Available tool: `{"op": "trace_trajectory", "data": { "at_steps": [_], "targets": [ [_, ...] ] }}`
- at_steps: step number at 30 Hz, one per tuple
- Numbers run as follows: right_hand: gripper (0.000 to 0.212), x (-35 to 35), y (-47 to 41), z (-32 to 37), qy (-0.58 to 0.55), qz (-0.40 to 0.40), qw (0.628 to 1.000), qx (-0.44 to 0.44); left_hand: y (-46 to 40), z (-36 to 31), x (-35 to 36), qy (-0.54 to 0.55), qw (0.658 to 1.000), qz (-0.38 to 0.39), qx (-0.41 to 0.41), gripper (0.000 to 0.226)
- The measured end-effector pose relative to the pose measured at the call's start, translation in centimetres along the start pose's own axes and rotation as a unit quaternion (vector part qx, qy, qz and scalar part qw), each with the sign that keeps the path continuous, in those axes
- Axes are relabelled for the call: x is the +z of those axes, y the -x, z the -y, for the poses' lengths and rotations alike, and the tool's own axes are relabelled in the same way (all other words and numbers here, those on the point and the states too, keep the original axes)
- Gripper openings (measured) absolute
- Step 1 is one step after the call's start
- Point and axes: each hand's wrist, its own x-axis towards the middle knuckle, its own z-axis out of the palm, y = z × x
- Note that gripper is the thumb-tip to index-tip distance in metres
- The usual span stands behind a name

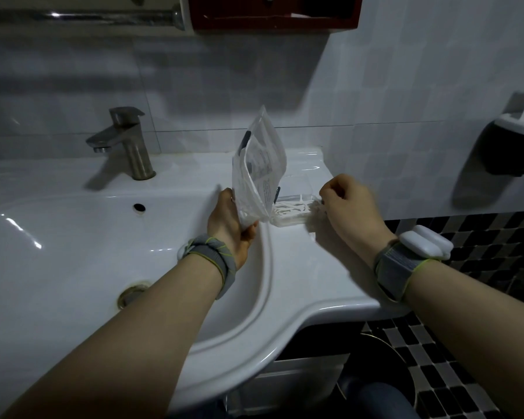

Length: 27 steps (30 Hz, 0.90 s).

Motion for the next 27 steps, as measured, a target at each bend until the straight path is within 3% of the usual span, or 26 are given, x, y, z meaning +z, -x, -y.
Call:
{"op": "trace_trajectory", "data": {
  "at_steps": [4,9,11,13,16,19,23,27],
  "targets": [
    [0.02,-0.5,0.1,0.5,-0.051,-0.044,0.998,0.011,0.3,-0.1,-0.1,-0.004,1.0,-0.009,0.005,0.022],
    [0.012,-2.6,1.1,5.6,-0.048,-0.123,0.978,-0.162,0.8,-0.6,0.1,-0.003,0.999,-0.024,0.026,0.021],
    [0.013,-3.3,1.7,7.6,0.003,-0.087,0.968,-0.236,0.9,-0.7,-0.1,0.006,0.999,-0.028,0.026,0.025],
    [0.013,-3.3,1.8,7.8,0.101,0.002,0.96,-0.262,0.9,-0.8,-0.5,0.018,0.999,-0.029,0.017,0.029],
    [0.015,-2.0,1.7,4.7,0.2,0.106,0.941,-0.25,0.7,-1.0,-0.8,0.036,0.999,-0.034,0.006,0.028],
    [0.017,-0.6,2.0,2.2,0.188,0.094,0.948,-0.238,0.7,-1.0,-0.7,0.043,0.999,-0.032,0.006,0.026],
    [0.068,0.6,1.9,2.4,0.1,0.082,0.988,-0.081,0.4,-0.7,-0.6,0.026,0.999,-0.022,0.005,0.027],
    [0.084,1.8,1.8,2.1,0.114,0.115,0.986,-0.045,0.3,-0.7,-0.8,0.028,0.999,-0.022,0.006,0.029]
  ]
}}
